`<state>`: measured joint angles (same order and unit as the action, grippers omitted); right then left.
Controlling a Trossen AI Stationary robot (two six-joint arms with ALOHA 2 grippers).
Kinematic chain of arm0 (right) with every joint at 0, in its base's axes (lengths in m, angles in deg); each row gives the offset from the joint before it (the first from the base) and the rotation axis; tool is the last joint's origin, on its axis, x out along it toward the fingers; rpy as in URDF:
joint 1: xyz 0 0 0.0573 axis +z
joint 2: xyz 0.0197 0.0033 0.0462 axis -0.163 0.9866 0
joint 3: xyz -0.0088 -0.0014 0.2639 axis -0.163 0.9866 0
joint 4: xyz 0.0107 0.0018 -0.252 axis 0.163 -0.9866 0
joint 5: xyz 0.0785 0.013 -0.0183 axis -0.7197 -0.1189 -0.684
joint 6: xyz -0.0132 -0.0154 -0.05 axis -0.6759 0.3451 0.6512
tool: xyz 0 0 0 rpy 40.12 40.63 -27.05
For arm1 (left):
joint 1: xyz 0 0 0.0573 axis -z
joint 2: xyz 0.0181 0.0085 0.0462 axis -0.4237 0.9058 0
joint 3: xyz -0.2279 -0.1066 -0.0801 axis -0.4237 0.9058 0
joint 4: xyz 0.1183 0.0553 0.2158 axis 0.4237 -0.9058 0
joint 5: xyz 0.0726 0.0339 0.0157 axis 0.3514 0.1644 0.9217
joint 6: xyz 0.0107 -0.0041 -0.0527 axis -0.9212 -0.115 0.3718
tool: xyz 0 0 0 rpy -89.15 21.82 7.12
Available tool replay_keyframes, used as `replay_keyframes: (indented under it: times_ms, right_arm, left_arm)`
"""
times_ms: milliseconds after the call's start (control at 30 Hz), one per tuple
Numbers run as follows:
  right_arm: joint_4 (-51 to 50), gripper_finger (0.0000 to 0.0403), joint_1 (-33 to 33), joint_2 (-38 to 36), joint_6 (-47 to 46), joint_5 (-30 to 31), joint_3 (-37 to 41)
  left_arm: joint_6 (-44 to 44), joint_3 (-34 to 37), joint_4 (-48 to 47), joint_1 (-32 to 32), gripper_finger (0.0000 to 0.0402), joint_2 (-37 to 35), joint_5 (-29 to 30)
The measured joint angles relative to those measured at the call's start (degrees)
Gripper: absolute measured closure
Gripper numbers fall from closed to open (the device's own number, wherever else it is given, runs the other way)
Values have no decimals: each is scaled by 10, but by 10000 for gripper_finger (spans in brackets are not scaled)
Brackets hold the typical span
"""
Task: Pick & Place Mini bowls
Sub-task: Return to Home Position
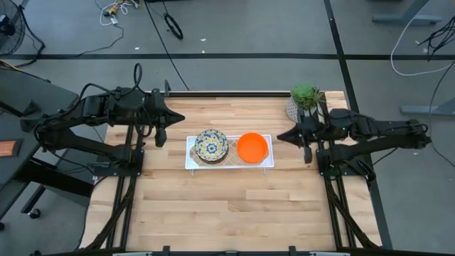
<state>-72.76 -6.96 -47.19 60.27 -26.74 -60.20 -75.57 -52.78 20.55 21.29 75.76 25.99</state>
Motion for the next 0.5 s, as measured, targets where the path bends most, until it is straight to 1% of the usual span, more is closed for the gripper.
replay_keyframes:
  times_ms: [100, 300, 433, 500]
  right_arm:
    - [60, 388, 6, -48, -3, -23, 65]
    - [158, 387, 11, -138, -67, -26, 184]
    - [174, 387, 11, -182, -87, -25, 253]
    - [176, 387, 11, -197, -73, -22, 279]
  left_arm:
    - [0, 0, 0, 0, 387, 0, 0]
    - [0, 0, 0, 0, 388, 0, 0]
    - [0, 0, 0, 0, 388, 0, 0]
    - [0, 0, 0, 0, 387, 0, 0]
